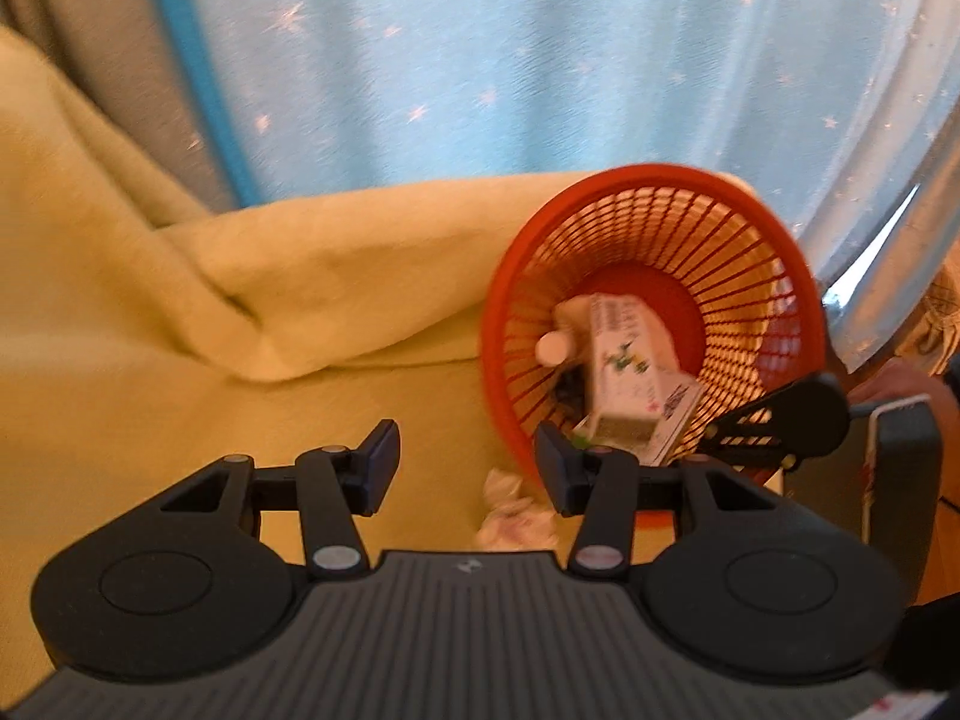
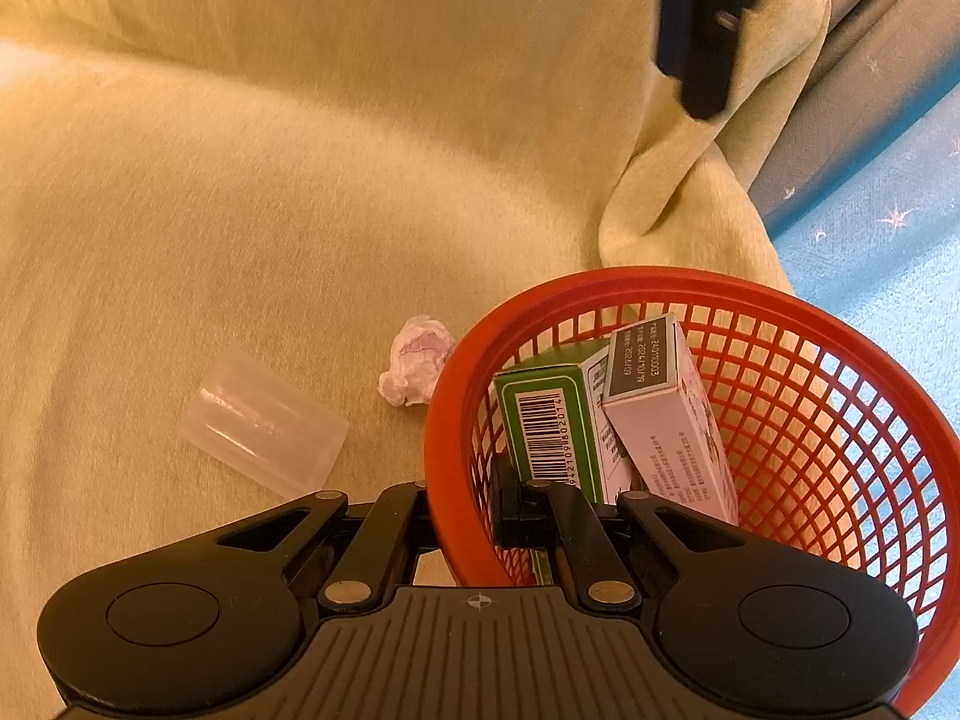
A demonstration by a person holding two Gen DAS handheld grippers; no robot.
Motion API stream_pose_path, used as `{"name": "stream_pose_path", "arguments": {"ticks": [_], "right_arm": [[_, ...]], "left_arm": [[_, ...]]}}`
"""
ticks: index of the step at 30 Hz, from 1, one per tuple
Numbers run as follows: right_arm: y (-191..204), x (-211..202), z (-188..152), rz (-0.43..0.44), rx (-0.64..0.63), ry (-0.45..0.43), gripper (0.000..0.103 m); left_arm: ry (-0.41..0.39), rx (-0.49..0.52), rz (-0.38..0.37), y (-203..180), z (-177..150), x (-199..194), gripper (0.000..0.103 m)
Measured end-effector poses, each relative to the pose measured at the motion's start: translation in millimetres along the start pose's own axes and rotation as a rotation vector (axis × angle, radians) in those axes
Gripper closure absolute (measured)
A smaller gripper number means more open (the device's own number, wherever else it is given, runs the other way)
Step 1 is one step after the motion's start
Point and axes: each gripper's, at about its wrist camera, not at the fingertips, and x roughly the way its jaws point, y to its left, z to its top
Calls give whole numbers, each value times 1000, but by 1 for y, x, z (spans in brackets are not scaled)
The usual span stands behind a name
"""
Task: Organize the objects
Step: 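Move the left tool to the clear plastic cup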
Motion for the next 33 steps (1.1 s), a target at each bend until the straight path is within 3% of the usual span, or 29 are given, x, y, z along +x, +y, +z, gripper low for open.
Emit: {"name": "stream_pose_path", "arguments": {"ticks": [8, 17, 33], "right_arm": [[-1, 0, 1, 0, -2, 2, 101], [-2, 1, 0, 1, -9, 2, 101], [0, 1, 1, 2, -13, 4, 101]], "left_arm": [[54, -67, 29, 14, -36, -1, 58], [110, -105, 11, -3, -74, 14, 56], [194, -151, -29, -23, -107, 41, 49]]}}
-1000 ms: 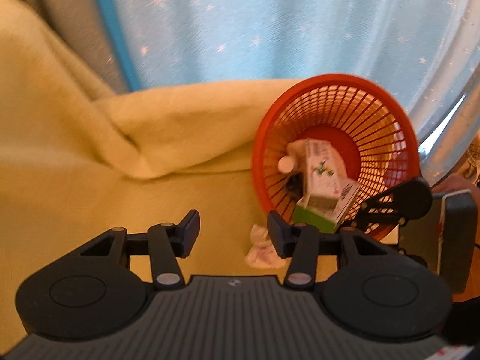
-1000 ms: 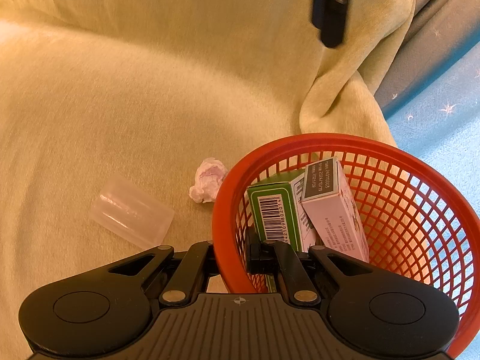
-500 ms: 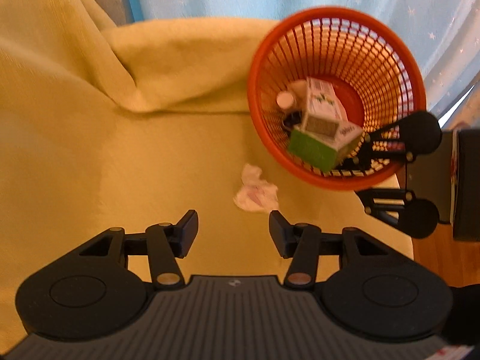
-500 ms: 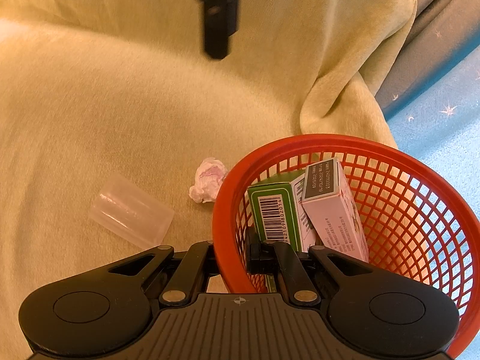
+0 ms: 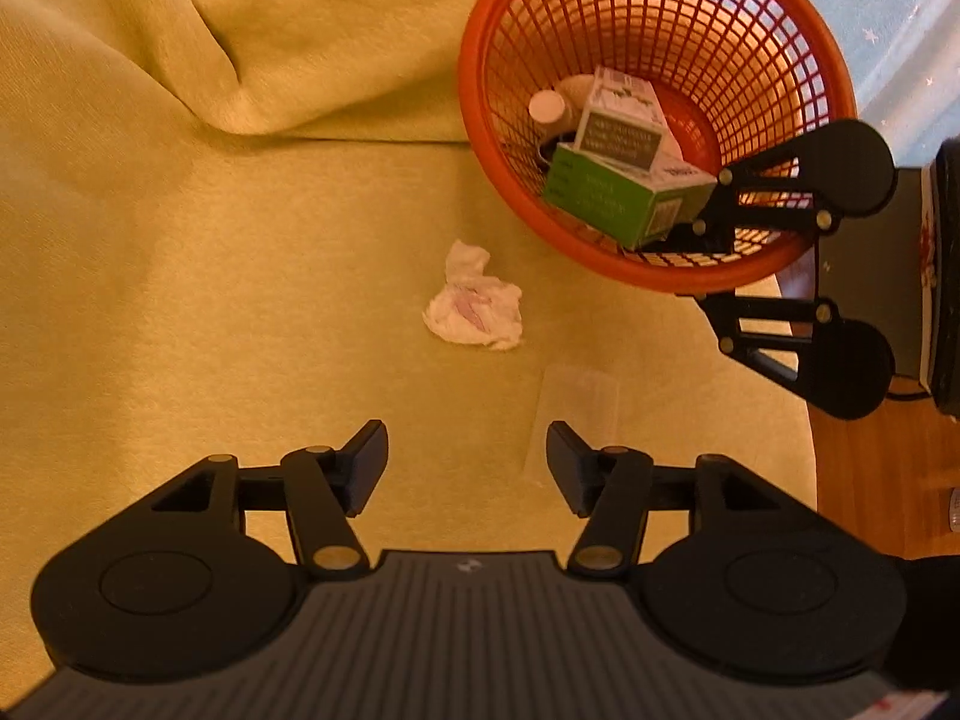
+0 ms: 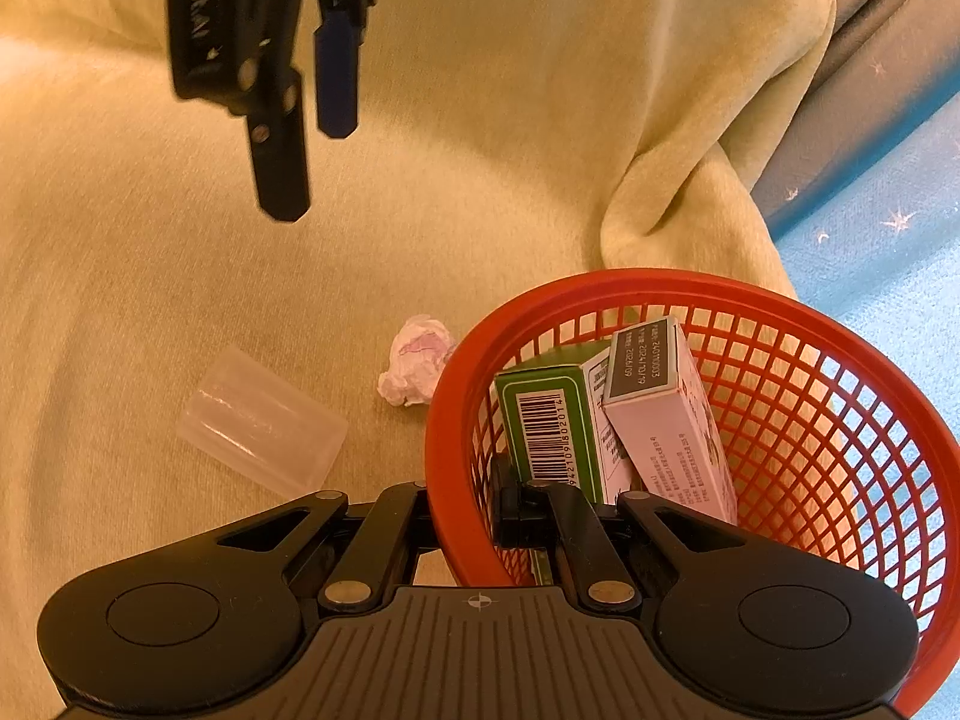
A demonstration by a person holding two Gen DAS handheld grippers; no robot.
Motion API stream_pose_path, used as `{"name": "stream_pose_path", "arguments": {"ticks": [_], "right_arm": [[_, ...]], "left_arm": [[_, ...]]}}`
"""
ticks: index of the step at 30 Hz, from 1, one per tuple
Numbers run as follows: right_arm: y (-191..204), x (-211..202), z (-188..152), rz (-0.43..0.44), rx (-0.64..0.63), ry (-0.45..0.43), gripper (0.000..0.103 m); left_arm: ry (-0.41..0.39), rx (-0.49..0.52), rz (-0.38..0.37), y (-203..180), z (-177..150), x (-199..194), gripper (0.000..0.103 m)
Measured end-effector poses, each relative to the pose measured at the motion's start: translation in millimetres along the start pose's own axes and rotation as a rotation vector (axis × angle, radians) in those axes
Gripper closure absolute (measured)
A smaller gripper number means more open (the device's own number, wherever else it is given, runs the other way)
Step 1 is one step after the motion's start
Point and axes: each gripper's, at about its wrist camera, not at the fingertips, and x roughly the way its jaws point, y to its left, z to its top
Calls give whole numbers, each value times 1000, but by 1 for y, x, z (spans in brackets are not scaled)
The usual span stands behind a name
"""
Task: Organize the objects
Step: 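Move the left tool to the clear plastic cup, then close the left tool on the clear plastic cup and lift it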
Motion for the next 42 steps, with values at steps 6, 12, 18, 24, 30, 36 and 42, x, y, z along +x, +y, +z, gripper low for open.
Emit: {"name": "stream_pose_path", "arguments": {"ticks": [6, 12, 18, 24, 30, 36, 42], "right_arm": [[0, 0, 0, 1, -3, -1, 101], [1, -1, -1, 2, -5, -4, 101], [2, -3, -3, 2, -8, -11, 101], [3, -4, -3, 1, -7, -14, 101], [3, -4, -3, 3, -6, -14, 101], [3, -5, -2, 2, -4, -13, 101], [3, -5, -3, 3, -4, -13, 101]], "left_arm": [[11, 5, -12, -2, -5, 9, 48], [11, 11, -43, -9, -7, 21, 46], [15, 39, -87, -25, -12, 39, 45], [36, 76, -120, -41, -18, 64, 42], [62, 99, -130, -49, -21, 86, 40], [80, 97, -127, -47, -21, 101, 43], [97, 98, -134, -43, -19, 102, 55]]}}
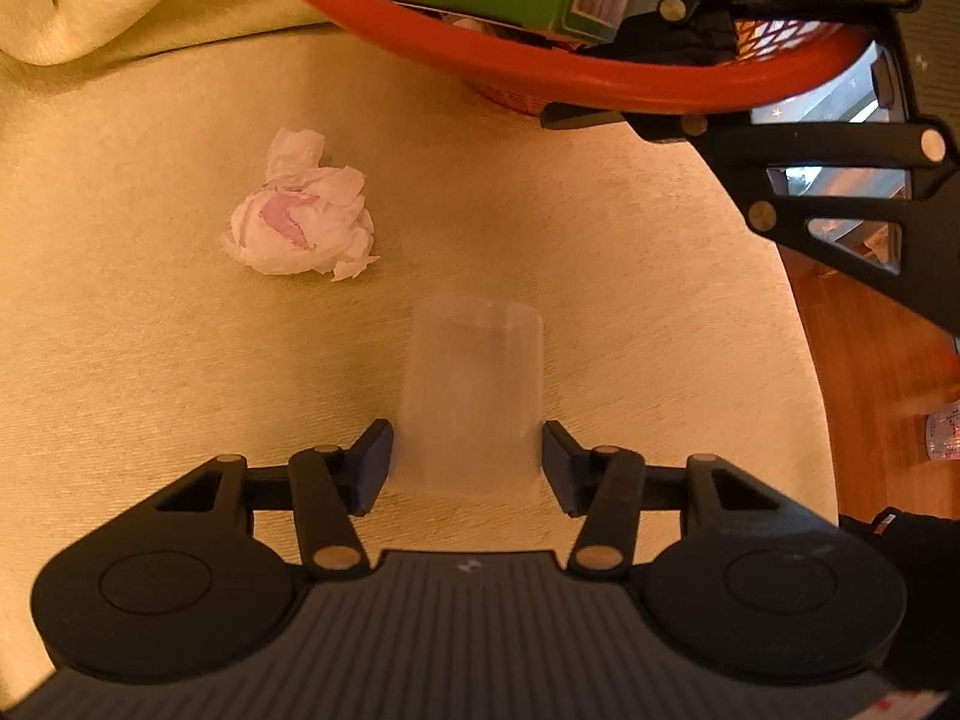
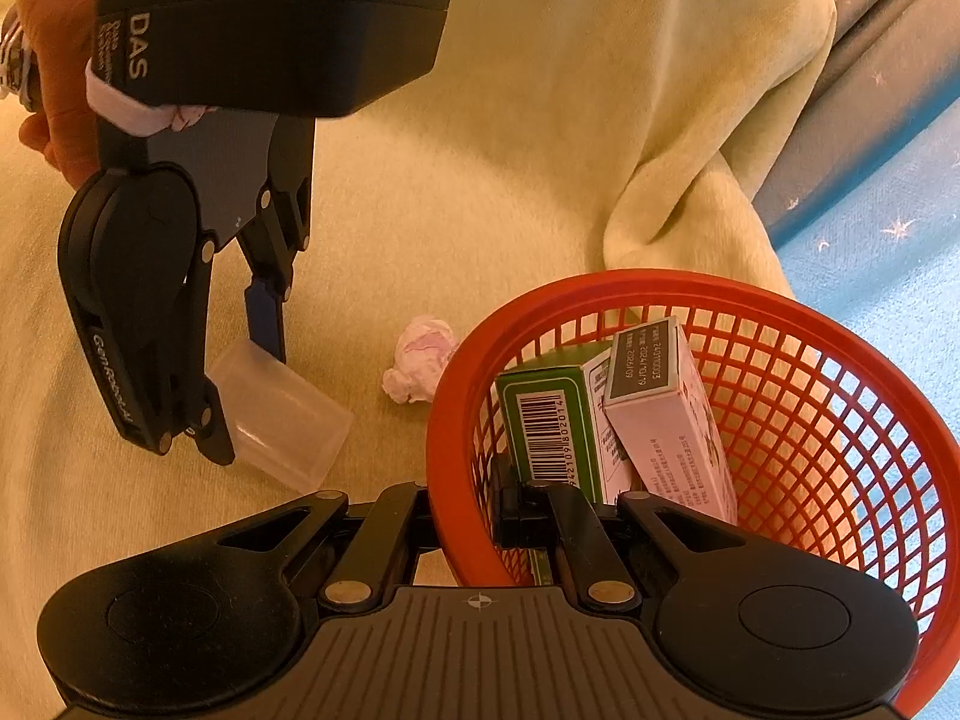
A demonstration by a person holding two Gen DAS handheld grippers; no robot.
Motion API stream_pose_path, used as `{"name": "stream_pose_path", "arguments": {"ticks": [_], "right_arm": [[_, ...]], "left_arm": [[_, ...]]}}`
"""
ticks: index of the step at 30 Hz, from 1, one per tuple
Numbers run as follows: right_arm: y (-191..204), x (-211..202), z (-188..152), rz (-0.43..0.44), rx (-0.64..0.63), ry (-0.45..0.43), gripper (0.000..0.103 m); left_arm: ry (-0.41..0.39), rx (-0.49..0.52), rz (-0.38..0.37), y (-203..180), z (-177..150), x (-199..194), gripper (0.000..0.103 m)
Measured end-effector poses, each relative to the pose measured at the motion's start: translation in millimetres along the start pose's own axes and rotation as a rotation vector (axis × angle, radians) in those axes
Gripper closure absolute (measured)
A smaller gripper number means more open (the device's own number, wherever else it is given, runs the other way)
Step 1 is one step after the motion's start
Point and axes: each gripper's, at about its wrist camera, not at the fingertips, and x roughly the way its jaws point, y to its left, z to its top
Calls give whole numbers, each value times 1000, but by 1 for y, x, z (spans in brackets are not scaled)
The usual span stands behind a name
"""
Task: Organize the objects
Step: 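Close the left tool on the clear plastic cup and lift it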
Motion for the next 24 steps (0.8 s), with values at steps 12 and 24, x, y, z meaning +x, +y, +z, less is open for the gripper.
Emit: {"name": "stream_pose_path", "arguments": {"ticks": [12, 24], "right_arm": [[0, 0, 0, 2, 3, 4, 101], [-1, 0, 0, 3, 6, 7, 101]], "left_arm": [[-33, -31, 44, 16, -10, -42, 55], [-123, -41, 110, 37, -1, -115, 55]]}}
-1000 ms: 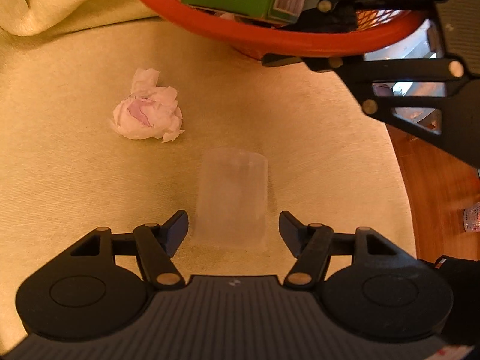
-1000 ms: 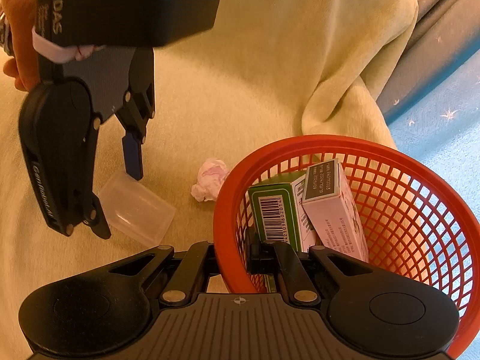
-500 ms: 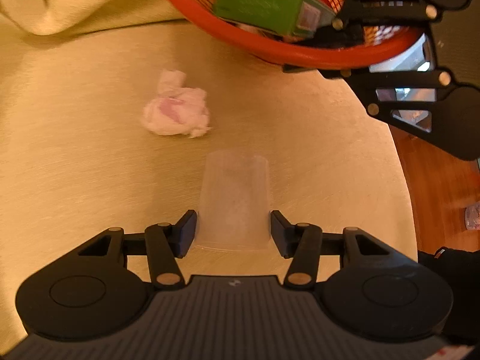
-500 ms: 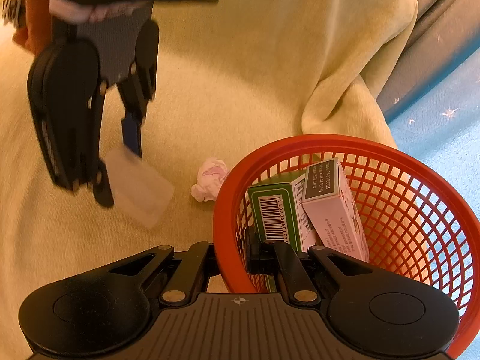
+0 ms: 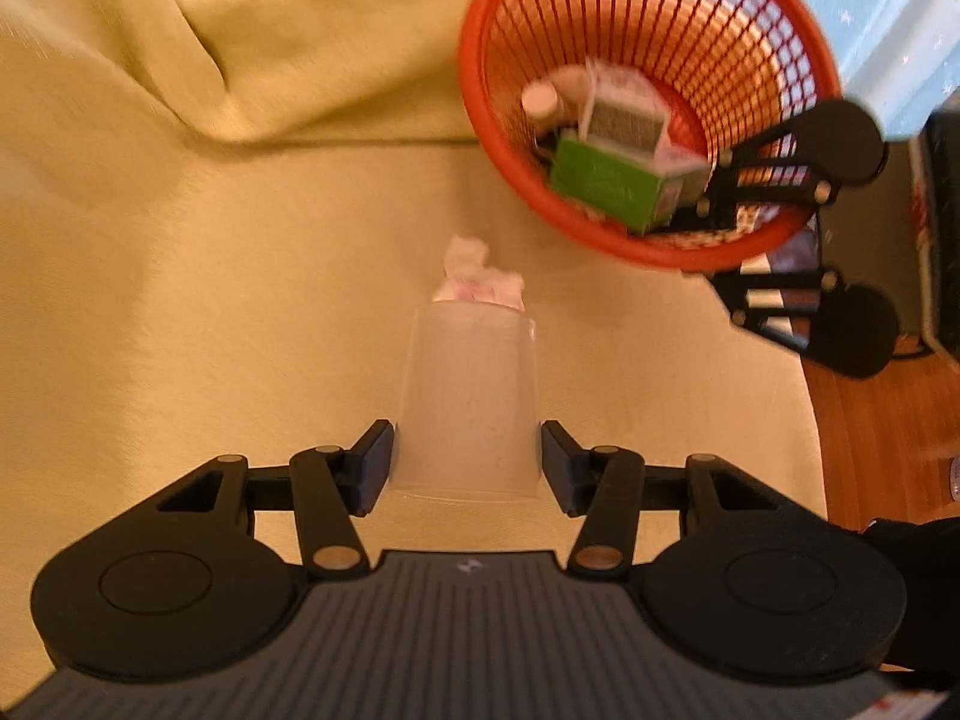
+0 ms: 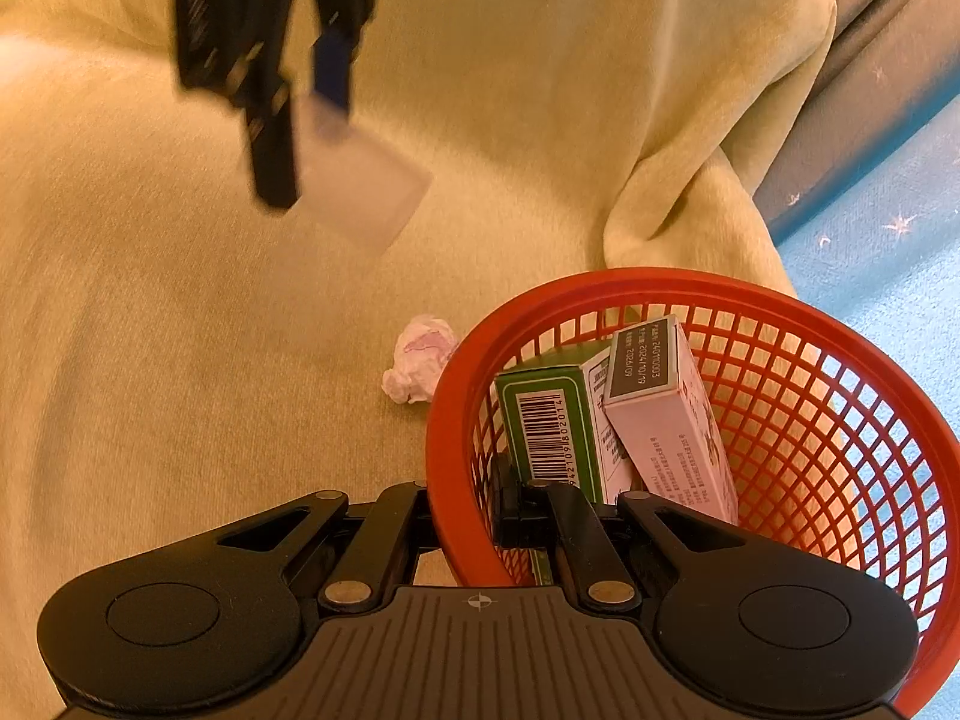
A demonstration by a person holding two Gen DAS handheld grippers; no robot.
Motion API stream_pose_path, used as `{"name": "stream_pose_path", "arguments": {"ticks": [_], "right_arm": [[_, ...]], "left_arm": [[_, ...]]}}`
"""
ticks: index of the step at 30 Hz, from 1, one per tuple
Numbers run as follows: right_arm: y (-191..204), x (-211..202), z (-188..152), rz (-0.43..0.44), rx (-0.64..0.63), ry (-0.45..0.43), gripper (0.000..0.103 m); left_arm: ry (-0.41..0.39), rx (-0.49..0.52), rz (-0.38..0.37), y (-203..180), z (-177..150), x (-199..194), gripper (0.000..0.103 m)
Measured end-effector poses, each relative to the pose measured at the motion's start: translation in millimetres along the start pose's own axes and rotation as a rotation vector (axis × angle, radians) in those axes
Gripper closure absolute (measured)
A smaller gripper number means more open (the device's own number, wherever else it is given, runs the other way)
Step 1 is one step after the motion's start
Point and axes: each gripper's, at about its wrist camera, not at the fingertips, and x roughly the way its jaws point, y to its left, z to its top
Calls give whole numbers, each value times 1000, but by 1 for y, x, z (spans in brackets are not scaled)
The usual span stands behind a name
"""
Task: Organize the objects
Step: 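Close the left tool on the clear plastic cup and lift it, then carry the clear cup over the wastebasket and open the left tool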
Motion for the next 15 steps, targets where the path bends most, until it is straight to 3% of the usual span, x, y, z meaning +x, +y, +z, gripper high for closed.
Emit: {"name": "stream_pose_path", "arguments": {"ticks": [15], "right_arm": [[-1, 1, 0, 1, 4, 1, 101]], "left_arm": [[-173, 114, -22, -12, 71, -57, 55]]}}
